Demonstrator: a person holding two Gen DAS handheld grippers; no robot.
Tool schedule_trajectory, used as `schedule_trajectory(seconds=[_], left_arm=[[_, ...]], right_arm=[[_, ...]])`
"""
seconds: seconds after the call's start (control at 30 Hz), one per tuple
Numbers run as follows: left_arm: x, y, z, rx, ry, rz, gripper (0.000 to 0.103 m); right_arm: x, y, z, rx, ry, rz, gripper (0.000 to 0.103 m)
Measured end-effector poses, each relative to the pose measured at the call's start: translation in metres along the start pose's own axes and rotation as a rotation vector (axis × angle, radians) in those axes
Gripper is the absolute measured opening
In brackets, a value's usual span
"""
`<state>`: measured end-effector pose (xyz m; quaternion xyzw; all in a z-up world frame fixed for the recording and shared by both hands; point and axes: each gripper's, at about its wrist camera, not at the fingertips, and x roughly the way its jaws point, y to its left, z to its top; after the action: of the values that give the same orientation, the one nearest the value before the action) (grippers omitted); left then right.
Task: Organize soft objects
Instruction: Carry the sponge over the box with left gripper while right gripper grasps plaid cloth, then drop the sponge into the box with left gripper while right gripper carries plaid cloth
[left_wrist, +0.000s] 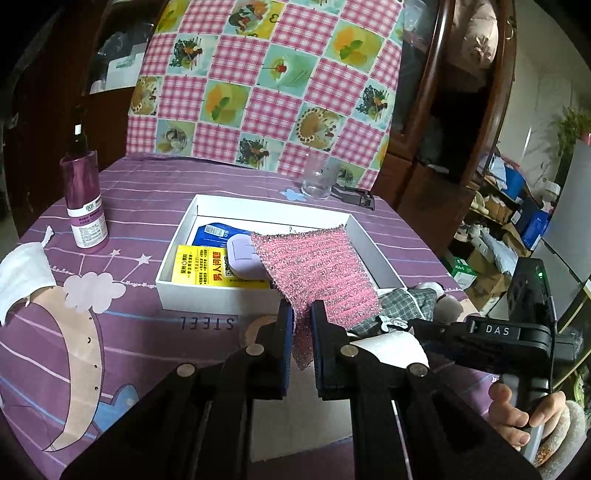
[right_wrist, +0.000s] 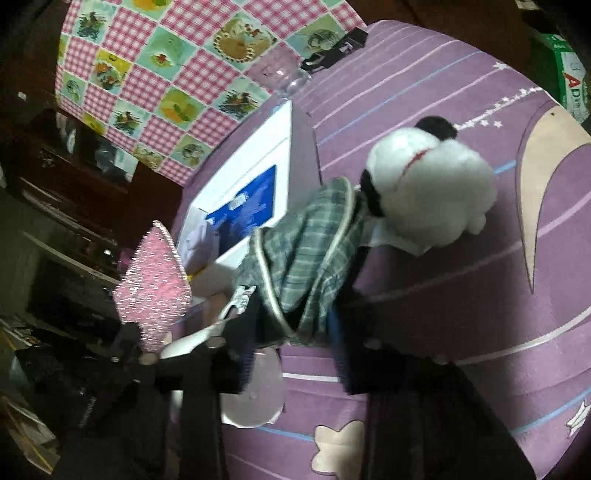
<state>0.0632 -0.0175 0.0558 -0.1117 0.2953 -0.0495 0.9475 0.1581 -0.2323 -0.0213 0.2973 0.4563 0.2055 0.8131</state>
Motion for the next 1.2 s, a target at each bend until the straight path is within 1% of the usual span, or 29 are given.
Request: schedule_trajectory(seconds=[0.13, 0.23, 0.3, 0.4, 0.47, 0.53, 0.63, 0.77, 0.87, 0.97, 1.1, 1.2], left_arm=[[0.000, 0.000, 0.000, 0.001, -0.003, 0.002, 0.008], [-0.001, 0.002, 0.001, -0.009, -0.004, 0.004, 0.008], [-0.001, 0.003, 0.004, -0.025, -0.002, -0.009, 0.008], [-0.007, 0.001, 0.008, -0.020, -0.023, 0.012, 0.008], [-0.013, 0.000, 0.011, -0.022, -0.030, 0.012, 0.008], [-0.020, -0.001, 0.014, -0.024, -0.037, 0.011, 0.008], [-0.032, -0.001, 0.019, -0.013, -0.054, 0.032, 0.008], [-0.048, 0.002, 0.028, -0.004, -0.073, 0.047, 0.008], [-0.054, 0.007, 0.036, -0.011, -0.072, 0.061, 0.008], [-0.055, 0.013, 0.045, -0.028, -0.067, 0.054, 0.008], [-0.055, 0.016, 0.058, -0.033, -0.065, 0.046, 0.008], [-0.054, 0.014, 0.068, -0.019, -0.066, 0.051, 0.008]], right_arm=[[-0.005, 0.010, -0.003, -0.063, -0.029, -0.039, 0.029], [-0.014, 0.018, -0.006, -0.108, -0.070, -0.055, 0.028], [-0.020, 0.022, -0.007, -0.130, -0.094, -0.050, 0.028], [-0.028, 0.026, -0.007, -0.142, -0.126, -0.041, 0.026], [-0.037, 0.028, -0.007, -0.147, -0.154, -0.033, 0.026], [-0.043, 0.031, -0.006, -0.148, -0.168, -0.022, 0.026], [-0.055, 0.039, -0.004, -0.154, -0.192, -0.010, 0.025], [-0.066, 0.053, -0.002, -0.187, -0.207, -0.018, 0.025], [-0.072, 0.059, 0.002, -0.198, -0.210, -0.029, 0.025], [-0.078, 0.066, 0.011, -0.198, -0.208, -0.040, 0.025], [-0.084, 0.077, 0.028, -0.203, -0.203, -0.039, 0.025], [-0.087, 0.088, 0.045, -0.206, -0.183, -0.033, 0.025]])
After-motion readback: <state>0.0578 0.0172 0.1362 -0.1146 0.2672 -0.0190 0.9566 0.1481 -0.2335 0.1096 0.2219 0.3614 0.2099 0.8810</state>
